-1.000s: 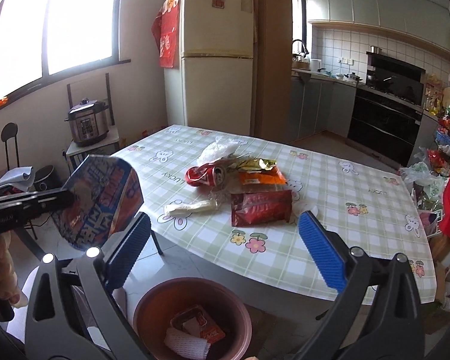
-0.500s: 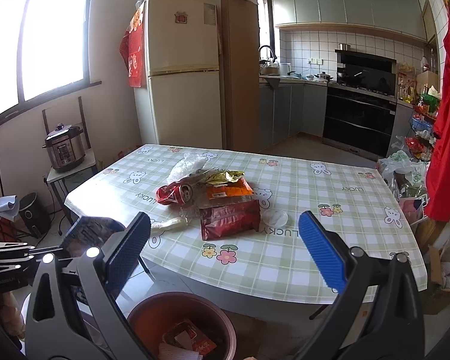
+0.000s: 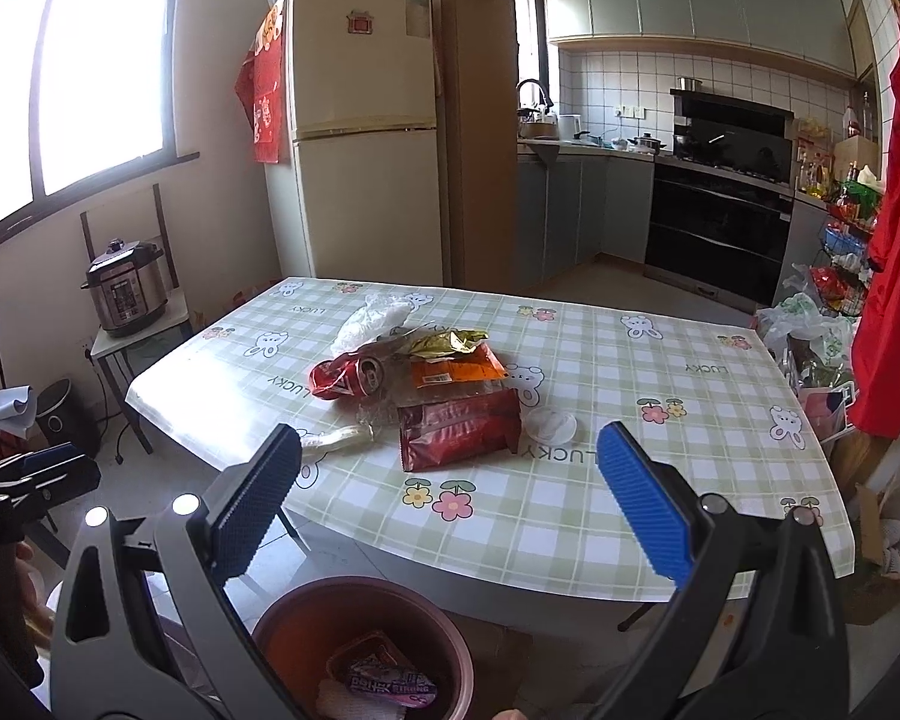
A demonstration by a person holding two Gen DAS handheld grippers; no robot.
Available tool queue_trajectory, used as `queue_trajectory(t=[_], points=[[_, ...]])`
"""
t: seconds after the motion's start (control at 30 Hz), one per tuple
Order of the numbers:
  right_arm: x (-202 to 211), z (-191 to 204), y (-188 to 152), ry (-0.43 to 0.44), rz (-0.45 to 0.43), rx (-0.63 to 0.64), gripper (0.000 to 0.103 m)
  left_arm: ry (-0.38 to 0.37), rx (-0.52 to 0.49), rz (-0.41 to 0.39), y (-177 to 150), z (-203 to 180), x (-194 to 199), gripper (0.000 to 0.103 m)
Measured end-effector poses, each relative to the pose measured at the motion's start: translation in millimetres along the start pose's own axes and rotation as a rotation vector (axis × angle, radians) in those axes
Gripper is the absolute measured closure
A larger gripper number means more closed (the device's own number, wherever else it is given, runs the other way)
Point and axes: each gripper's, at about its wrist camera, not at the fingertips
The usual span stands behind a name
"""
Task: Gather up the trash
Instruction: 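Lower the blue-and-white wrapper over the bin and open the left gripper, then reach the left gripper to the white tissue roll and grasp it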
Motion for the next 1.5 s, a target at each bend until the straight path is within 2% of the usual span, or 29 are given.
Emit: queue_trajectory(t=[0.1, 0.3, 0.9, 1.0, 1.07, 1.27, 1.43, 1.5], points=[[-3, 3, -1, -0.001, 0.013, 0.006, 0.006, 0.061, -0.013, -0.017, 0, 7, 1, 0.006], [-10, 5, -4, -0.009, 0.041, 0.007, 0.006, 0.121, -0.044, -0.06, 3, 15, 5, 0.006], [-45, 11, -12, 0.05, 0.128, 0.054, 0.006, 0.211, -0.15, 0.007, 8, 33, -27, 0.006], [-55, 8, -11, 0.089, 0.147, 0.043, 0.006, 0.218, -0.198, 0.022, 7, 32, -38, 0.006], [-62, 6, -10, 0.083, 0.15, 0.035, 0.006, 0.219, -0.219, 0.036, 7, 32, -45, 0.006], [-93, 5, -12, 0.099, 0.227, 0.057, 0.006, 0.196, -0.208, 0.097, 5, 42, -74, 0.006], [-123, 4, -16, 0.068, 0.269, 0.078, 0.006, 0.175, -0.223, 0.15, 9, 46, -112, 0.006], [-136, 2, -18, 0.065, 0.286, 0.076, 0.006, 0.155, -0.242, 0.176, 13, 47, -132, 0.013]])
Point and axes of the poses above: each gripper's, at about its wrist camera, not at the fingertips, and x roughly against the way its jaws point, z to its left, y to its top, and after that the axes turned 5 degrees about -y, right-handed
